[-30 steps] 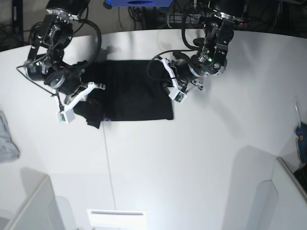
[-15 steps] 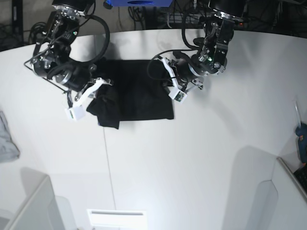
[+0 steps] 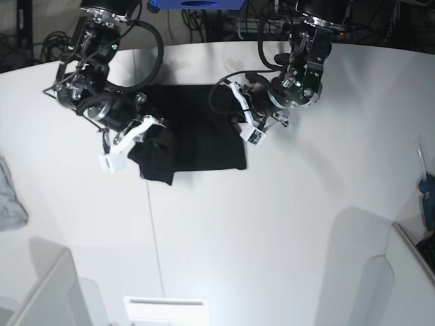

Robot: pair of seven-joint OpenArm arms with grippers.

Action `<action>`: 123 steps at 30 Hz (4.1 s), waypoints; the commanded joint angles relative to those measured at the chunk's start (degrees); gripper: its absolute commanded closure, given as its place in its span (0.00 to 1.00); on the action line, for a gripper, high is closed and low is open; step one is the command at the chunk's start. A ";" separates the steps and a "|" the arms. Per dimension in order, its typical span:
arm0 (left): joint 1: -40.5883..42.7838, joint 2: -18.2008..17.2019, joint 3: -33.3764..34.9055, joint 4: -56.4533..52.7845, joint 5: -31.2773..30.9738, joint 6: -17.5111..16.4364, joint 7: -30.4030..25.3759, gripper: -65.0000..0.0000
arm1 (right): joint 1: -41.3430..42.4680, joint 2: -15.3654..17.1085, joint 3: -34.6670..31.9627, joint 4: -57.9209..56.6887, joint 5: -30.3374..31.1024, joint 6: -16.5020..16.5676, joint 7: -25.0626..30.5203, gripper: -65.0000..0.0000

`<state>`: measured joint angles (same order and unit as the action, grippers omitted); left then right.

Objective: Fold the T-shirt properly
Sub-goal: 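Fold the shirt end with the right gripper toward the left gripper, then press the folded bundle flat with the right gripper, raise left gripper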

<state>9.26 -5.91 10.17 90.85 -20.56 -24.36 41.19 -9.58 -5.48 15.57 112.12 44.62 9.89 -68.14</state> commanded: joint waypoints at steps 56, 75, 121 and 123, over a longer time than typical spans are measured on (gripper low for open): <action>12.06 -4.15 -13.91 11.70 -1.47 -1.09 -0.97 1.00 | 2.95 8.51 -24.23 -14.58 2.02 -10.81 22.03 0.94; 17.25 -5.03 -46.61 11.88 -1.38 -15.64 7.73 1.00 | 3.30 9.39 -29.68 -10.97 1.93 -10.99 22.12 0.61; 15.23 1.38 -43.89 16.89 -1.64 -15.64 7.91 0.65 | 2.77 16.33 -32.41 -3.85 2.10 -15.56 27.66 1.00; 14.88 1.47 -40.81 16.89 -3.49 -15.64 7.91 0.42 | 1.98 17.21 -31.09 -3.85 2.10 -15.56 27.66 1.00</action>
<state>23.86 -4.05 -30.26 106.67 -23.27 -39.46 50.06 -8.25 11.60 -15.66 107.15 46.06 -6.44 -41.45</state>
